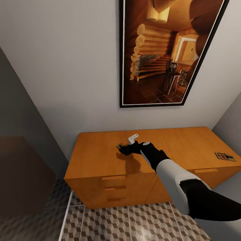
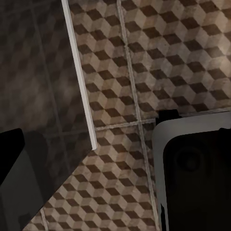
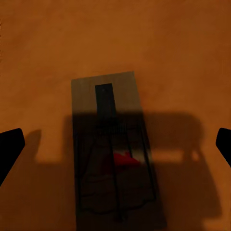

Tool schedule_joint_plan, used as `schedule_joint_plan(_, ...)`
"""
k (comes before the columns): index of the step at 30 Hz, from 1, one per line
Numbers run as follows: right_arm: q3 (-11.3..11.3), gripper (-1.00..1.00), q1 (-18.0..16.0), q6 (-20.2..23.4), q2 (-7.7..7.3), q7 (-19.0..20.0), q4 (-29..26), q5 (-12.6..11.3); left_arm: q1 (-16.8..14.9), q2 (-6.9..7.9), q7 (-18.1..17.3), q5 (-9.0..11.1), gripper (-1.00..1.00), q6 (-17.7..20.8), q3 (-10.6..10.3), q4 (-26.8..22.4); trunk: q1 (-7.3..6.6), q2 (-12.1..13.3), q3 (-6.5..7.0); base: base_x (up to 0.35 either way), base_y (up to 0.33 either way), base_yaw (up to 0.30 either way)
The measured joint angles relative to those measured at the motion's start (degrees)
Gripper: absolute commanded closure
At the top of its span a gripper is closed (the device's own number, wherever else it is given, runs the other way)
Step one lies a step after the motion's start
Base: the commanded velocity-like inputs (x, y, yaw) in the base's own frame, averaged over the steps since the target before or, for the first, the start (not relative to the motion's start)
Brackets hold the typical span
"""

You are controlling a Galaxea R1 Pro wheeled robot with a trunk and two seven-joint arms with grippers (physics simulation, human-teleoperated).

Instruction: Take the four mousetraps from the cabinet in the bathroom and place them on the bathroom floor. Make sure all four end up on the same floor surface, and ensure that at least two of them are either under or directly next to the same bathroom sink.

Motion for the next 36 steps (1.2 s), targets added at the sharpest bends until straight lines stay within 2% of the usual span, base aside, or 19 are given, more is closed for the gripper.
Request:
schedule_joint_plan(17, 0.0, -1.0, 0.0, 0.0, 0.0, 0.0, 1.0, 0.0, 0.0, -0.02, 0.0, 0.0, -1.0, 0.0, 0.0, 0.0, 0.0, 0.0, -0.12, 0.0, 0.0, 0.0)
schedule_joint_plan(36, 0.0, -1.0, 0.0, 0.0, 0.0, 0.0, 1.1, 0.0, 0.0, -0.08, 0.0, 0.0, -1.0, 0.0, 0.0, 0.0, 0.0, 0.0, -1.43, 0.0, 0.0, 0.0)
